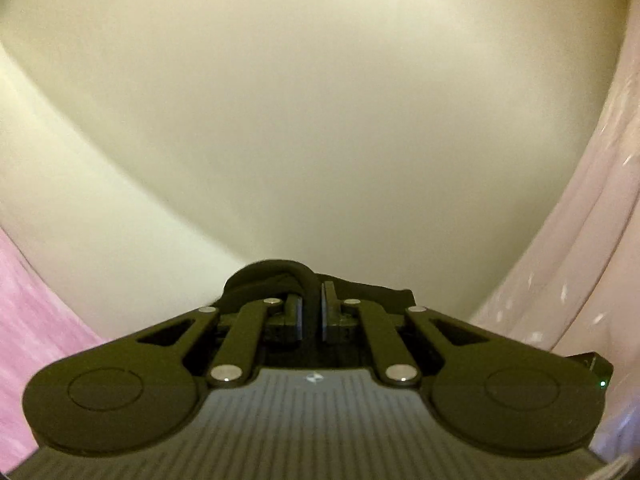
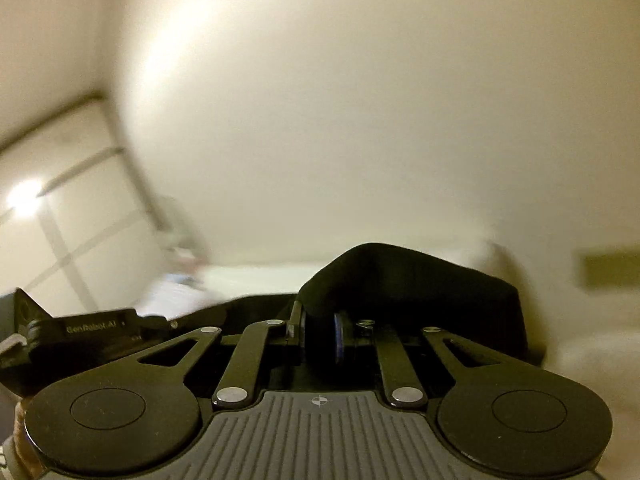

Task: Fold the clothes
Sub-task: 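Carry the black garment to the pink bed and release it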

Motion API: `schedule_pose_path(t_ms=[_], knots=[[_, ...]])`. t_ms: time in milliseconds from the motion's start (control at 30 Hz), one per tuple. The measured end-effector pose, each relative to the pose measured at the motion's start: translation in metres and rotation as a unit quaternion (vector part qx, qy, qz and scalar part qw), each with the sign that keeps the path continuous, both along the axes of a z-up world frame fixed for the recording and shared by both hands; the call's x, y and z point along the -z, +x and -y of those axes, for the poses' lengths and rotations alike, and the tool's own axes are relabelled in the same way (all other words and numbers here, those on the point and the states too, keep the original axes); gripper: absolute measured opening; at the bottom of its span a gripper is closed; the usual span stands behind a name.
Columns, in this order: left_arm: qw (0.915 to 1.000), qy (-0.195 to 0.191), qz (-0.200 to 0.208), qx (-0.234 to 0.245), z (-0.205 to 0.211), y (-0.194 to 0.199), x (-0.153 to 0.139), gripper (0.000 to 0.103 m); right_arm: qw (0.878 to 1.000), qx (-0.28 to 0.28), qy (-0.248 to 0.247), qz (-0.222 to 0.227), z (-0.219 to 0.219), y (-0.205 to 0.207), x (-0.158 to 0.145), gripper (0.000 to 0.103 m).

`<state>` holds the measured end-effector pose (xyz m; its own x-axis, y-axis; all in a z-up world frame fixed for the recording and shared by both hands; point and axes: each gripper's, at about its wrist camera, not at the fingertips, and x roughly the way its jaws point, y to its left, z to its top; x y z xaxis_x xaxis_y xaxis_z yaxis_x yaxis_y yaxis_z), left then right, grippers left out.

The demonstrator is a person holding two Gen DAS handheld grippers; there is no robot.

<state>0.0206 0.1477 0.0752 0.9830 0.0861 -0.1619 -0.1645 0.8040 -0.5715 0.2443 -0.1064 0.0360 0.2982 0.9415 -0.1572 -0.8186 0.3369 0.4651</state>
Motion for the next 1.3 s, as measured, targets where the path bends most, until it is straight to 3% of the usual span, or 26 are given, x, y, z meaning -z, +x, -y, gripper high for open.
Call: schedule_pose_path(t_ms=[133,267,400,500,533,600,633,667,733,833,900,1000,1100,1167,1200,1300], knots=[[0.9937,0.054,0.059,-0.079,-0.006,-0.124,-0.063,0.005,0.992,-0.088,0.071,0.053,-0.04,-0.074,-0.047,0.012],[0.9758,0.108,0.08,-0.173,0.006,-0.249,-0.115,0.005,0.976,-0.168,0.126,0.063,-0.076,-0.149,-0.082,0.012],[0.959,0.122,0.056,-0.249,0.024,-0.347,-0.141,0.005,0.957,-0.244,0.149,0.05,-0.111,-0.22,-0.097,0.012],[0.9444,0.115,0.007,-0.308,0.035,-0.391,-0.141,0.006,0.945,-0.302,0.126,0.016,-0.149,-0.265,-0.099,0.012],[0.9374,0.106,-0.017,-0.332,0.034,-0.403,-0.135,0.007,0.941,-0.32,0.11,-0.007,-0.164,-0.277,-0.098,0.014],[0.9191,0.047,-0.088,-0.381,0.016,-0.422,-0.113,0.013,0.936,-0.347,0.053,-0.036,-0.202,-0.306,-0.093,0.021],[0.9062,0.018,-0.123,-0.404,0.007,-0.432,-0.102,0.013,0.932,-0.358,0.02,-0.049,-0.223,-0.321,-0.091,0.036],[0.8897,-0.012,-0.16,-0.427,-0.002,-0.441,-0.089,0.015,0.932,-0.36,-0.029,-0.04,-0.245,-0.339,-0.086,0.043],[0.8366,-0.06,-0.252,-0.482,-0.015,-0.455,-0.045,0.015,0.931,-0.346,-0.112,0.011,-0.273,-0.369,-0.073,0.048],[0.7757,-0.107,-0.331,-0.527,-0.003,-0.475,0.015,0.015,0.908,-0.377,-0.166,0.071,-0.275,-0.437,-0.059,0.048],[0.7554,-0.145,-0.35,-0.535,0.017,-0.484,0.042,0.015,0.877,-0.416,-0.21,0.117,-0.266,-0.462,-0.032,0.049],[0.7314,-0.194,-0.378,-0.534,0.051,-0.496,0.075,0.015,0.823,-0.456,-0.283,0.186,-0.234,-0.495,0.017,0.049],[0.7114,-0.223,-0.402,-0.531,0.091,-0.5,0.1,0.015,0.789,-0.48,-0.332,0.191,-0.212,-0.497,0.06,0.049],[0.7091,-0.237,-0.407,-0.525,0.115,-0.488,0.11,0.015,0.771,-0.493,-0.358,0.187,-0.196,-0.49,0.083,0.049],[0.7131,-0.241,-0.406,-0.519,0.114,-0.494,0.123,0.015,0.766,-0.498,-0.363,0.182,-0.189,-0.479,0.088,0.049],[0.7135,-0.236,-0.419,-0.51,0.13,-0.465,0.128,0.017,0.751,-0.506,-0.38,0.188,-0.179,-0.464,0.098,0.049]])
